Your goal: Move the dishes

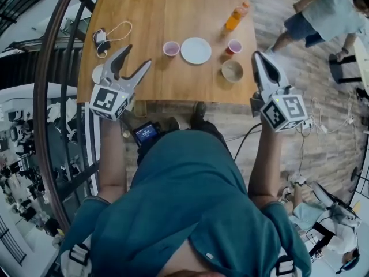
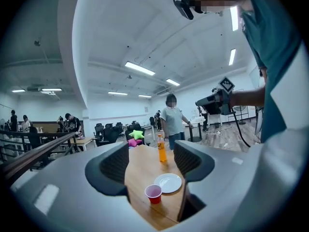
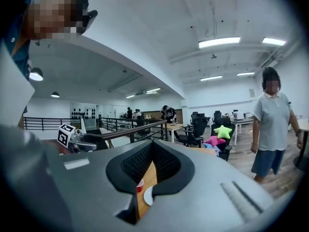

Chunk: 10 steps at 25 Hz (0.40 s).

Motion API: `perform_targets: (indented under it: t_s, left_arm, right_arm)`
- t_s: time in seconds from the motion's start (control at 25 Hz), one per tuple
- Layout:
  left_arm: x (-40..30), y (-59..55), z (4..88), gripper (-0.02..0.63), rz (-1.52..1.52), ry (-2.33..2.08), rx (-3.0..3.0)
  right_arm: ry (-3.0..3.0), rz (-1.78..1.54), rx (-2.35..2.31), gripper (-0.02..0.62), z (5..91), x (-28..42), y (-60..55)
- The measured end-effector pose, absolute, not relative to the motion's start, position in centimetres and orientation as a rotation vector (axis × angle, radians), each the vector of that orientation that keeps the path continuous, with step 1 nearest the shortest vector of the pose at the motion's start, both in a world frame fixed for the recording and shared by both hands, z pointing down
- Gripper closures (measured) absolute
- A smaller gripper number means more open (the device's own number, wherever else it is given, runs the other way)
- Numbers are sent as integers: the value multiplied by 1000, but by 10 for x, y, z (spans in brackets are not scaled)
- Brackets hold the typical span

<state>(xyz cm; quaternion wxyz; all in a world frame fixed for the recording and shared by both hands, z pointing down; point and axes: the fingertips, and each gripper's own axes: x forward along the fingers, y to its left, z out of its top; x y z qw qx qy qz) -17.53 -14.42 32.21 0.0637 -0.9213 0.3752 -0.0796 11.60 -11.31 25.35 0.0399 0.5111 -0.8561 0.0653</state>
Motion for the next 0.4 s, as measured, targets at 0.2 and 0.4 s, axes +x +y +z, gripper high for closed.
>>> perform_targets:
  t_s: [0.2, 0.4]
  left_arm:
    - [-170, -129, 310, 318, -244, 1109, -2781]
    - [-151, -125, 275, 318, -256, 1092, -2773]
  right_arm:
    - [-2624, 198, 1577, 586, 245, 122, -91]
    - [-2630, 200, 1586, 586, 214, 140, -84]
